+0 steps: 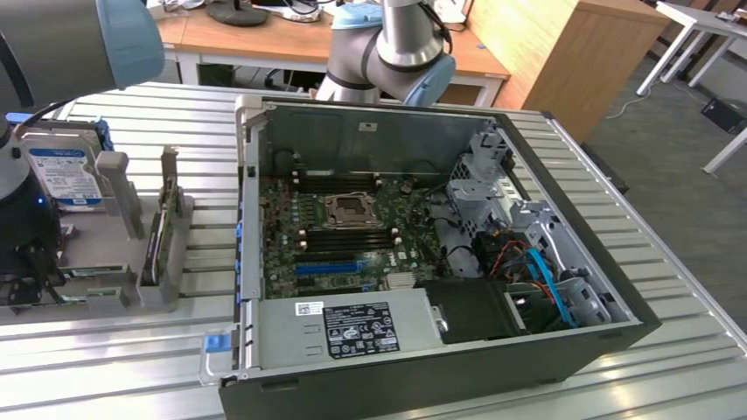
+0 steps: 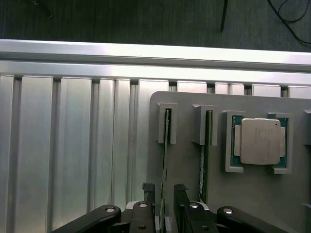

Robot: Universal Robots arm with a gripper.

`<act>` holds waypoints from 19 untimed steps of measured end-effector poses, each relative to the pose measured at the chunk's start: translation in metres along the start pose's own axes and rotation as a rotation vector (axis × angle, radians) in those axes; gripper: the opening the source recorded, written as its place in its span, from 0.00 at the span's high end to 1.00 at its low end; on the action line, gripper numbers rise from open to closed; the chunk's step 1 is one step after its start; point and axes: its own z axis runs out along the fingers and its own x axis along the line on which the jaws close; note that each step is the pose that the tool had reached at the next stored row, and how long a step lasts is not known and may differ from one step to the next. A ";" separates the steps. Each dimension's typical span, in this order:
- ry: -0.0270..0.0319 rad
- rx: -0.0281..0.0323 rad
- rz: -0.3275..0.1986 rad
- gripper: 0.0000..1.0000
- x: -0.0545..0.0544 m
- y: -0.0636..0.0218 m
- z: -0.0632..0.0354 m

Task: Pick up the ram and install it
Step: 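Pick up the ram and move it above insertion slot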

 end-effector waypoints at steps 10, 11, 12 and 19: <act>-0.0001 0.0003 0.000 0.70 0.000 -0.0052 0.0000; 0.0000 0.0002 0.000 0.70 0.000 -0.0061 -0.0001; -0.0001 0.0003 0.000 0.70 0.000 -0.0070 -0.0001; 0.0000 0.0001 0.000 0.70 0.000 -0.0126 -0.0002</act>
